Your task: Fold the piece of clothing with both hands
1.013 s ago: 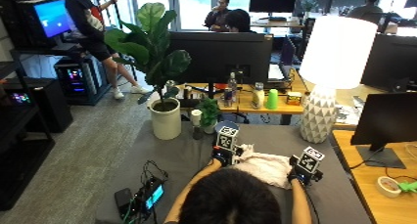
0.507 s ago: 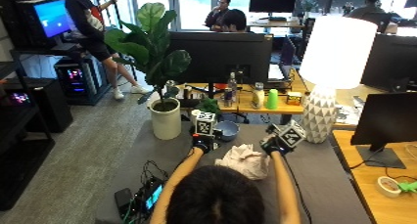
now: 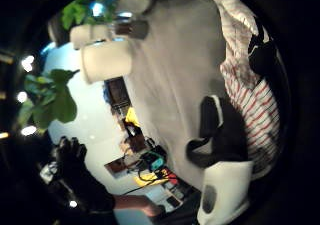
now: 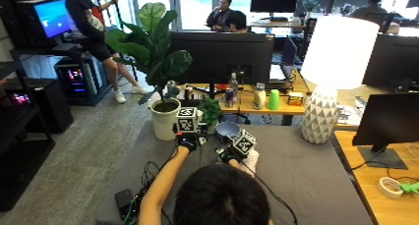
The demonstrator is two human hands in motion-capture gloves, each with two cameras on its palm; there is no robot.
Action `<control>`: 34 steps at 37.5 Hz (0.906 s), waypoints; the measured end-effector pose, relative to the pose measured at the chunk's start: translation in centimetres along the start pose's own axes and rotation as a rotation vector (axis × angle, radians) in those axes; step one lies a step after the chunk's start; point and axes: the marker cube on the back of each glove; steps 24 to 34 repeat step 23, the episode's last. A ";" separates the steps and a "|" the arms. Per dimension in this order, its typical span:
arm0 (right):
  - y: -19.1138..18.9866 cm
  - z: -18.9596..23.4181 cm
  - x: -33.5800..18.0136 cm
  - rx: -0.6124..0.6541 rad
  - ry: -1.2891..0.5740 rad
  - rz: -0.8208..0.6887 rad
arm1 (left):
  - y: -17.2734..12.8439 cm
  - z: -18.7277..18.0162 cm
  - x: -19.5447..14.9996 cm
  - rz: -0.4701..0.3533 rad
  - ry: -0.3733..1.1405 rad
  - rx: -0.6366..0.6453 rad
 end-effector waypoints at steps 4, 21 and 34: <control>0.7 -1.3 -0.5 -0.033 -0.136 -0.021 | 0.7 -1.1 -0.4 0.035 0.029 0.041; 3.9 -18.2 3.2 0.305 -0.167 -0.186 | -3.8 0.0 -1.2 0.005 -0.058 0.013; 3.5 -18.5 3.9 0.310 -0.163 -0.149 | -4.0 0.2 -1.0 0.007 -0.058 0.014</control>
